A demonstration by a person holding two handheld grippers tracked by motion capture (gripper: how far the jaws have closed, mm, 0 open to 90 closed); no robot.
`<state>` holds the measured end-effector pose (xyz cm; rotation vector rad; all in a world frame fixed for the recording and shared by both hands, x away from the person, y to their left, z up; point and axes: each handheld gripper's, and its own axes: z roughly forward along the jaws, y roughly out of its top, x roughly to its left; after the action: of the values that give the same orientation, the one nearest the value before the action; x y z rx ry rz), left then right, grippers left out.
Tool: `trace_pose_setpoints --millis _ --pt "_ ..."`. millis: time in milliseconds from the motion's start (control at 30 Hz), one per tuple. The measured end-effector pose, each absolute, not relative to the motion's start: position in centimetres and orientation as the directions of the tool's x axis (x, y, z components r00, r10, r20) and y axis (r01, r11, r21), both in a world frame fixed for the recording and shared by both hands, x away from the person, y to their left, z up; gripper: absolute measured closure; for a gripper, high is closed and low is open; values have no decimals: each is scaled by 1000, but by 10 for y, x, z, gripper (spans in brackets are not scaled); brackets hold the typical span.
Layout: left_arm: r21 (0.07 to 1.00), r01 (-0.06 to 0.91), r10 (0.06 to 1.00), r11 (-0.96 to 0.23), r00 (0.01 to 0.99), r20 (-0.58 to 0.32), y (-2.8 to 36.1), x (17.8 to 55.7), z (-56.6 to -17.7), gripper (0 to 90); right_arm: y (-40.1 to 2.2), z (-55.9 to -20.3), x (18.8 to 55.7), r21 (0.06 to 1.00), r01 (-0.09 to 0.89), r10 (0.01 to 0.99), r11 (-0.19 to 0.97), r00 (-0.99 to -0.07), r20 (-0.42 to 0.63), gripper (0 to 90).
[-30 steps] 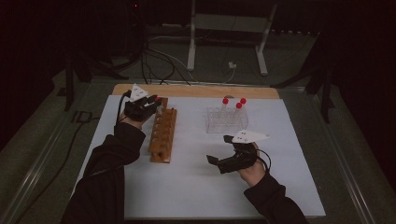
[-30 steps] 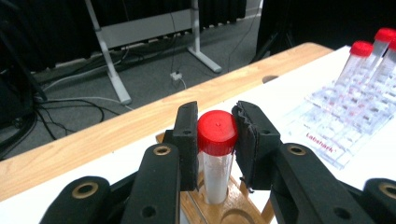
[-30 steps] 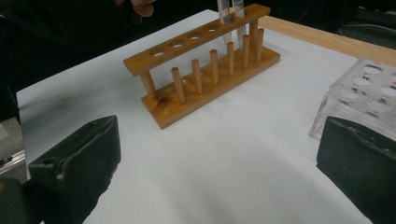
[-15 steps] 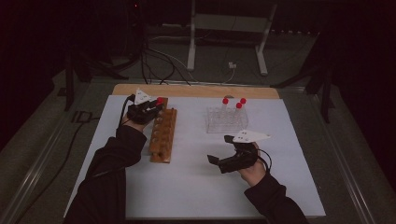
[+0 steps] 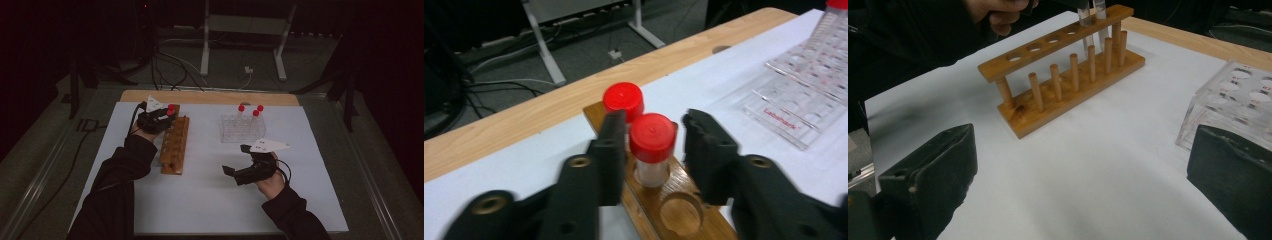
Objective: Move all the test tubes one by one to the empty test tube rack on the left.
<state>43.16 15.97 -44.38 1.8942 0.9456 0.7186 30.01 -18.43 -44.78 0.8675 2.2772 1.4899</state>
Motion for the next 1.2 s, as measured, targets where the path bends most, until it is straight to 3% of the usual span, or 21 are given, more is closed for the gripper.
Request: trace_pose_setpoints --millis 267,467,800,1200 --pt "892 329 814 -310 577 70 162 417 -430 186 -187 -444 300 909 316 628 271 -774 82 0" --pt "900 327 774 -288 633 18 164 401 -422 23 -193 -439 303 919 302 650 254 -757 69 0" --pt "907 279 684 -314 729 13 167 364 -424 5 -208 -427 312 922 286 681 262 -732 34 0" --pt "930 241 623 -276 782 -18 173 321 -437 5 -228 -424 341 921 301 775 247 -632 -1 0"
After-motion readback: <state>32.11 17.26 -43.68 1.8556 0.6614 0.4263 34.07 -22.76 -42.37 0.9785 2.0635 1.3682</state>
